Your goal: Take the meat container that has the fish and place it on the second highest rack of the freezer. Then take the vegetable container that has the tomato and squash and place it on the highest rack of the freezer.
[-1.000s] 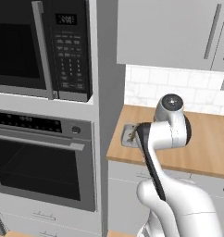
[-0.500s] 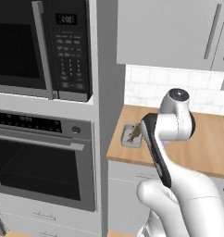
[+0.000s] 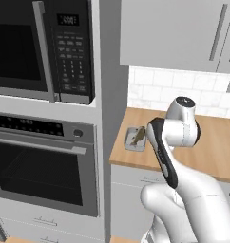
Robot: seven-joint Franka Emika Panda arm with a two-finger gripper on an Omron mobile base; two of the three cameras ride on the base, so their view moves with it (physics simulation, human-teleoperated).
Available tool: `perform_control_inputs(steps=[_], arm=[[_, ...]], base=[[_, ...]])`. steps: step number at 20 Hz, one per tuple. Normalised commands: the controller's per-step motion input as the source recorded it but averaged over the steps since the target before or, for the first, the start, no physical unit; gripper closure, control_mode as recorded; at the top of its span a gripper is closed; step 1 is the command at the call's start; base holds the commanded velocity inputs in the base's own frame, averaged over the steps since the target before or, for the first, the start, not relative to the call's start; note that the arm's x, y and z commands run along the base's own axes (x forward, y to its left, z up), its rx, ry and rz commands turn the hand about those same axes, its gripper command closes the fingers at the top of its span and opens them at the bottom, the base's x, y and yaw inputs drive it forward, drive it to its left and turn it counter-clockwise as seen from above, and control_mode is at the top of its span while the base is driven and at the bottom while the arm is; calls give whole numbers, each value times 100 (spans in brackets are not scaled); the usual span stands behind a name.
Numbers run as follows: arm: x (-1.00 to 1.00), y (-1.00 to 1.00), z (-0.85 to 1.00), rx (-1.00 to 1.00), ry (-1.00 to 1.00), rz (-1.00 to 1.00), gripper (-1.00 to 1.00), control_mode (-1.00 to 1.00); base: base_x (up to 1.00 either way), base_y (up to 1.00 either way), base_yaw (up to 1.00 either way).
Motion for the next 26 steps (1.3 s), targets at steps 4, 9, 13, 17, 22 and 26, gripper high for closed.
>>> perform_control_inputs(steps=[4,9,13,17,22,26], arm=[[11,6,-23,4,18,-9,-100,-100],[27,11,-16,3,10,-4,-100,-100],[25,13,-13,0,0,0,-100,-100],[21,6,-17,0,-1,0,-100,-100],[17,3,-29,0,-1,0,-100,-100],[34,0,-24,0,0,0,-100,-100]], base=[[0,0,0],[0,0,0],[0,0,0],[0,0,0],[0,0,0],[0,0,0]])
